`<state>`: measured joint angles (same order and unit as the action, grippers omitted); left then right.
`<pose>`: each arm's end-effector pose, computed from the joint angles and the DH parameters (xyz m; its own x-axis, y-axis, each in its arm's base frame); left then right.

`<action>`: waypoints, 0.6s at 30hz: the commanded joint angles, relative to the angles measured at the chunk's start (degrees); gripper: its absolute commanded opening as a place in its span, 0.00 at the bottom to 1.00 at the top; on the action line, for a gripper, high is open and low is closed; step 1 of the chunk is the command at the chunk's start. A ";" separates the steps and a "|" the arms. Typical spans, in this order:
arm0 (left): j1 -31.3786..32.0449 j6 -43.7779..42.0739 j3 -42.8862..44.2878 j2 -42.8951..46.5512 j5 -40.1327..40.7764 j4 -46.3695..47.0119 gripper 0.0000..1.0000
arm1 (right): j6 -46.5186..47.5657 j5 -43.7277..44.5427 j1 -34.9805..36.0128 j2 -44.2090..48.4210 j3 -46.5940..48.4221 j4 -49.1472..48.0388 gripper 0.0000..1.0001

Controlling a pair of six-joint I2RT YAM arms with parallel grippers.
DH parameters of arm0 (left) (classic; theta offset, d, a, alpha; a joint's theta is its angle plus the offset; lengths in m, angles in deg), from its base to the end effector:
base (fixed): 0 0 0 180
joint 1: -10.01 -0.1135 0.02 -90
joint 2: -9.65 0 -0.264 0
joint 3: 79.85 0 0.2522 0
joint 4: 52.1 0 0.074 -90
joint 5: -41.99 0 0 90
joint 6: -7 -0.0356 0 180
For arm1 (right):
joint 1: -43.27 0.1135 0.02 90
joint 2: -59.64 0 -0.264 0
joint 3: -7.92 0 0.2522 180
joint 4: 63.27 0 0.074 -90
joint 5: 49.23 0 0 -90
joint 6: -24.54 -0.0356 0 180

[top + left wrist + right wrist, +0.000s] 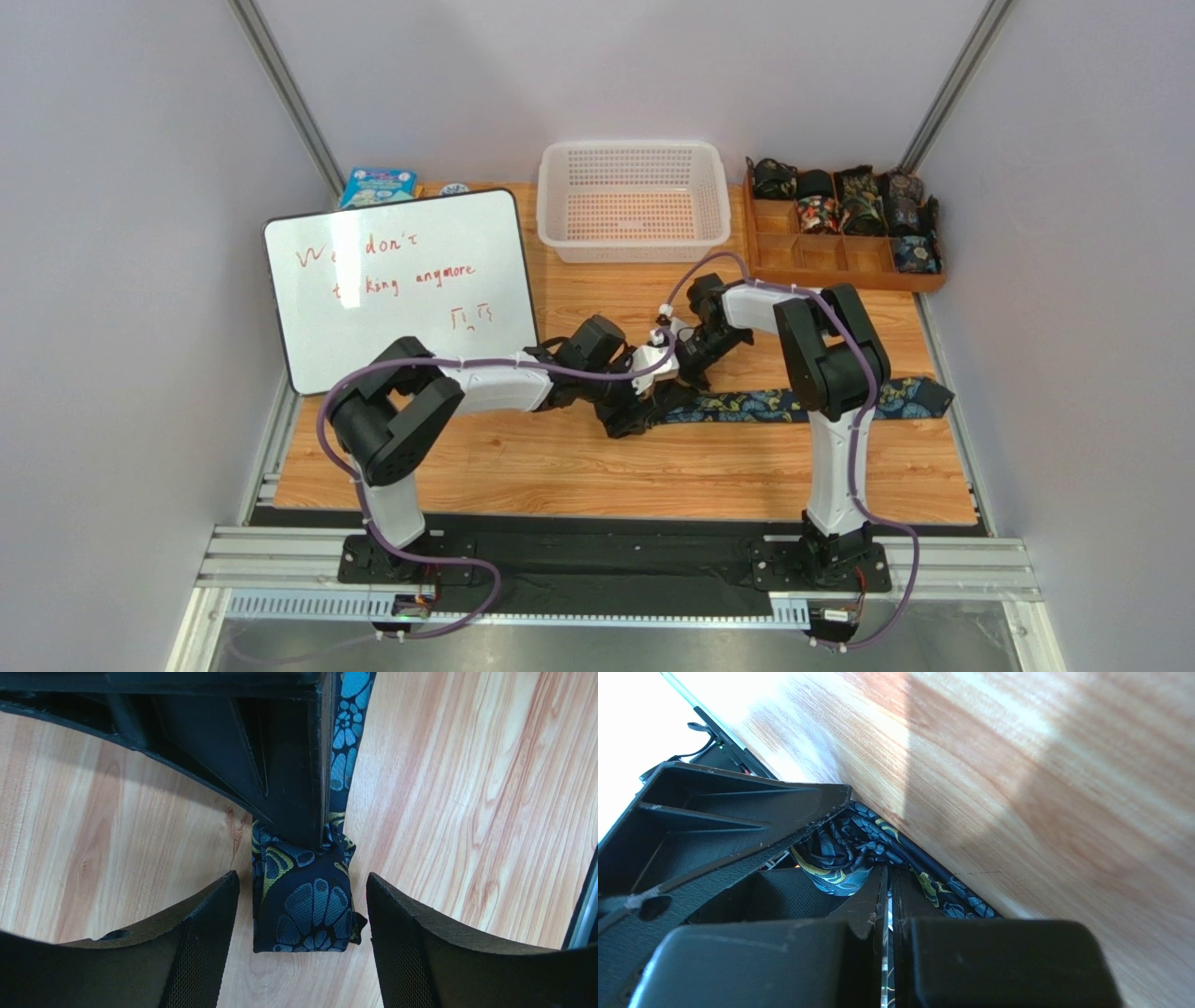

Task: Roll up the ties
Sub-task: Roll the tie at the center of the board.

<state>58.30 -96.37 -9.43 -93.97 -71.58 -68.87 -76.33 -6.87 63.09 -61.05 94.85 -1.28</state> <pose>0.2301 -0.2796 0.1503 -0.2979 0.6527 -0.6966 0.9500 0.2743 -0.1492 0.3247 0.1450 0.1029 -0.9492 -0.2070 0.2370 0.0206 0.7108 0.7031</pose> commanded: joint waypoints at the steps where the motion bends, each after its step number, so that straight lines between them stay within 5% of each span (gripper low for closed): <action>1: 0.31 8.17 -6.11 1.92 -0.51 15.37 0.72 | 1.64 14.68 -0.39 -4.56 -1.80 -1.64 0.00; 13: 0.84 8.36 -19.03 2.28 -1.21 33.31 0.68 | 3.49 13.71 -0.30 -7.02 -2.33 -1.12 0.00; 18: 1.10 5.28 -20.19 2.01 -1.04 34.56 0.57 | 2.96 12.04 0.14 -7.72 -2.50 -1.64 0.00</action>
<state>58.39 -89.31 -27.87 -91.39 -71.50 -35.15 -72.88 -8.13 62.89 -61.94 94.96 -0.67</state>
